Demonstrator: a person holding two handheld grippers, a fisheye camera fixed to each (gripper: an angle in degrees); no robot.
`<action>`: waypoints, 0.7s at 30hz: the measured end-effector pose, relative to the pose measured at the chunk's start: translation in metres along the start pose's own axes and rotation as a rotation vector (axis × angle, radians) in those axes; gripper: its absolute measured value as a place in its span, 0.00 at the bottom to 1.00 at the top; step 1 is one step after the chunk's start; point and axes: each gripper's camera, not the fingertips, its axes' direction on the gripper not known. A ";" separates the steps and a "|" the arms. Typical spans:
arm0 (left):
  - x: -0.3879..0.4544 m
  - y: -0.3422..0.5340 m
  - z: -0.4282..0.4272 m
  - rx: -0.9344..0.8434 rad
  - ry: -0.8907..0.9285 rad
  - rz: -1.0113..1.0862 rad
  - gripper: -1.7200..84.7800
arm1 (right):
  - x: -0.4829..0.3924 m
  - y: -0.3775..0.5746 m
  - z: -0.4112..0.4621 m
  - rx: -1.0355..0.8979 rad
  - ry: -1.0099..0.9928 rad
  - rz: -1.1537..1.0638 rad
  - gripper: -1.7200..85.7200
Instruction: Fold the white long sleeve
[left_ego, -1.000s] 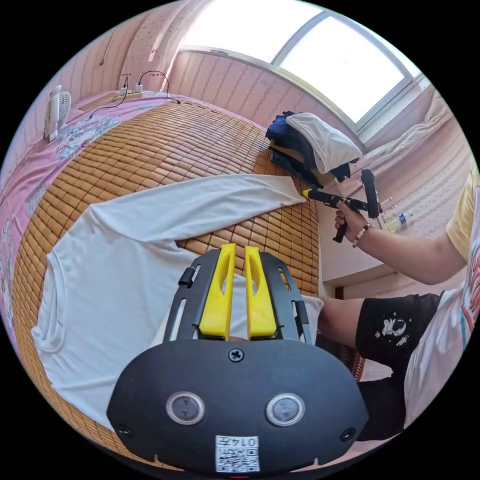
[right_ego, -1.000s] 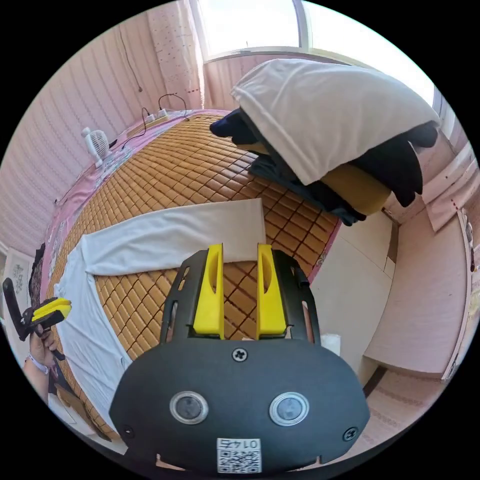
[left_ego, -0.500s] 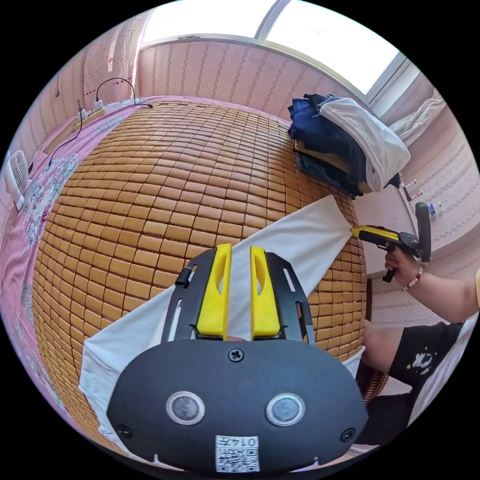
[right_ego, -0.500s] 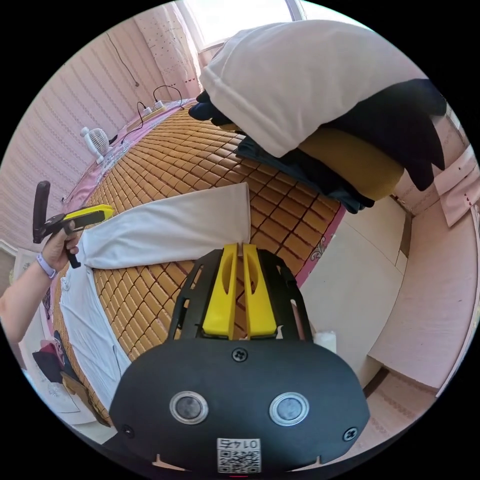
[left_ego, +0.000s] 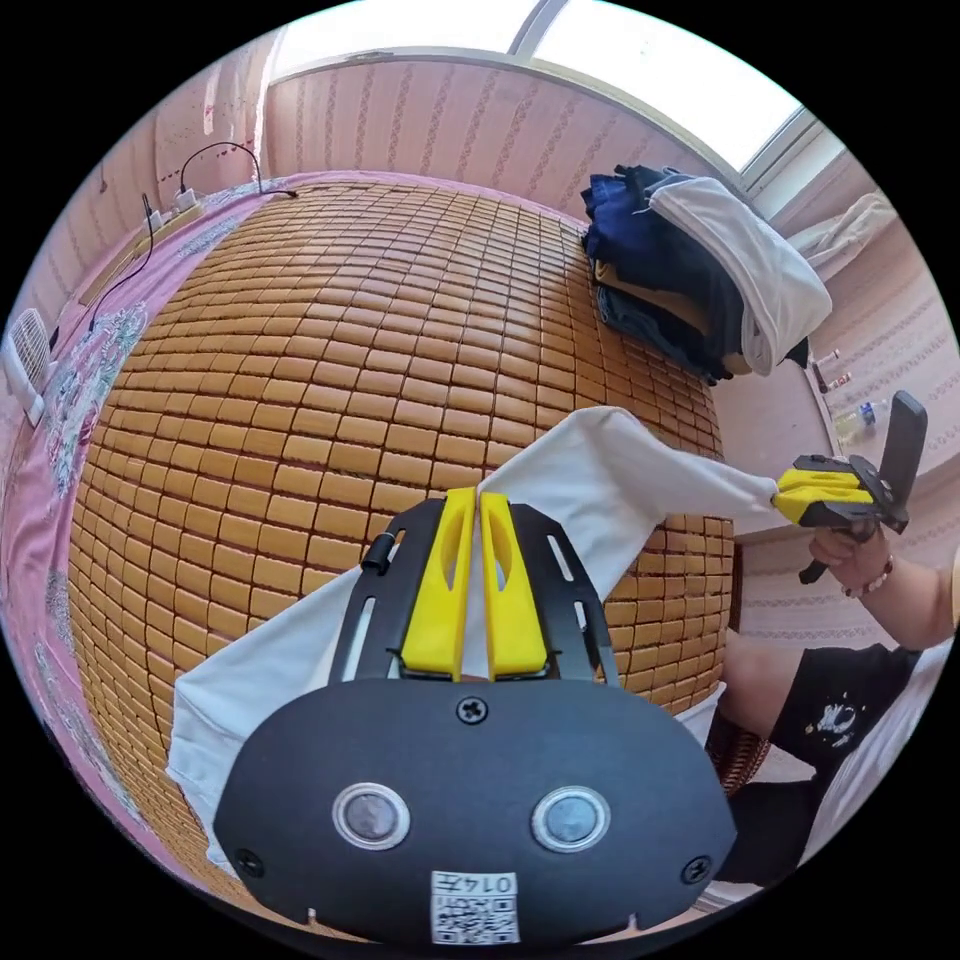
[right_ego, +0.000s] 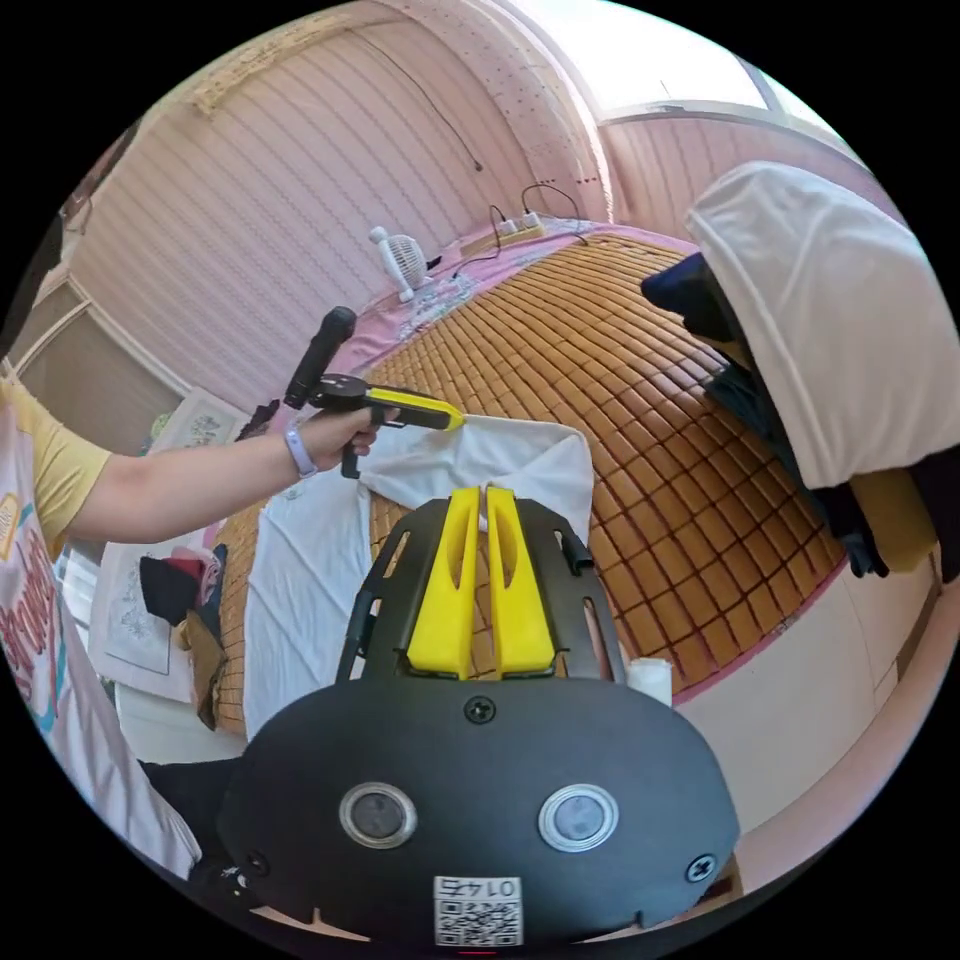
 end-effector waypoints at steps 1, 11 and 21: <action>-0.001 0.010 -0.020 0.060 0.006 -0.023 0.01 | -0.014 -0.010 -0.003 0.026 -0.044 -0.033 0.02; 0.002 0.240 -0.207 0.382 -0.148 -0.327 0.02 | -0.205 -0.041 0.023 -0.124 -0.630 -0.635 0.04; 0.051 0.488 -0.213 0.240 -0.067 -0.957 0.07 | -0.330 0.104 0.170 -0.927 -0.651 -0.917 0.09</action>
